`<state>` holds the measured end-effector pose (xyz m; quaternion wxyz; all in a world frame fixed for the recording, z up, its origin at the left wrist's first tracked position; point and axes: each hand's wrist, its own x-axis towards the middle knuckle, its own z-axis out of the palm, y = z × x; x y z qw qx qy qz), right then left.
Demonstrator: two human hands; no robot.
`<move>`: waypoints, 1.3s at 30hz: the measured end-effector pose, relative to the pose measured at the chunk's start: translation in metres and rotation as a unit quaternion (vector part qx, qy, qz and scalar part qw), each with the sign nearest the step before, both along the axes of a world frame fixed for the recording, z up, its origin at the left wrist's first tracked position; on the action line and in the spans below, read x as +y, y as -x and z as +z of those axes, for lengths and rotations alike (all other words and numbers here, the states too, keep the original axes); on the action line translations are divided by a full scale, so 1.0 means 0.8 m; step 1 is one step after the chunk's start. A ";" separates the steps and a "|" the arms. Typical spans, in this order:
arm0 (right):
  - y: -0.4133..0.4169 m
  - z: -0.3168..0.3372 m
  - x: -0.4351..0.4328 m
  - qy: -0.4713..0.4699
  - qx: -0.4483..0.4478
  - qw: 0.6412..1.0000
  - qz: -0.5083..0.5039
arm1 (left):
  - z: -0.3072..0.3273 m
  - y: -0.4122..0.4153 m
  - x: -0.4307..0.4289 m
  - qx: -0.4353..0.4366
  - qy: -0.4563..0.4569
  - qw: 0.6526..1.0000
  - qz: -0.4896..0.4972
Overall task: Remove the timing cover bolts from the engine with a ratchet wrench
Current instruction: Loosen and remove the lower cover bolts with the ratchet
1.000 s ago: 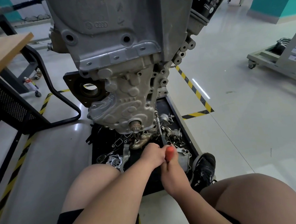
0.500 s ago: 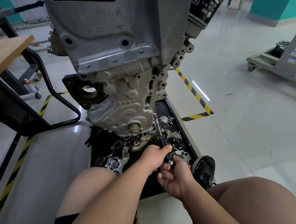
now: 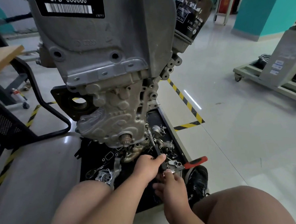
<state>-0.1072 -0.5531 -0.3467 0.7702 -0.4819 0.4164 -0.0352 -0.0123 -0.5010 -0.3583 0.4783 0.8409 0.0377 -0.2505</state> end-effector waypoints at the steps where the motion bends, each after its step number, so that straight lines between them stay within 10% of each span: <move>1: -0.002 0.002 0.001 -0.052 0.007 0.999 -0.012 | 0.000 0.000 0.001 0.008 0.004 1.000 0.002; 8: -0.014 0.001 -0.001 -0.272 0.075 0.959 0.007 | 0.000 -0.008 0.013 0.047 -0.008 0.999 -0.022; 25: 0.004 -0.004 0.005 0.111 -0.016 0.993 -0.036 | 0.001 0.000 -0.003 -0.046 -0.013 0.999 -0.014; 34: -0.001 -0.007 0.005 0.068 -0.010 0.996 -0.055 | 0.002 -0.002 0.001 -0.001 -0.004 1.000 -0.026; 39: -0.006 0.000 -0.003 -0.115 0.035 0.992 -0.024 | 0.004 0.000 0.002 0.027 -0.001 0.999 -0.045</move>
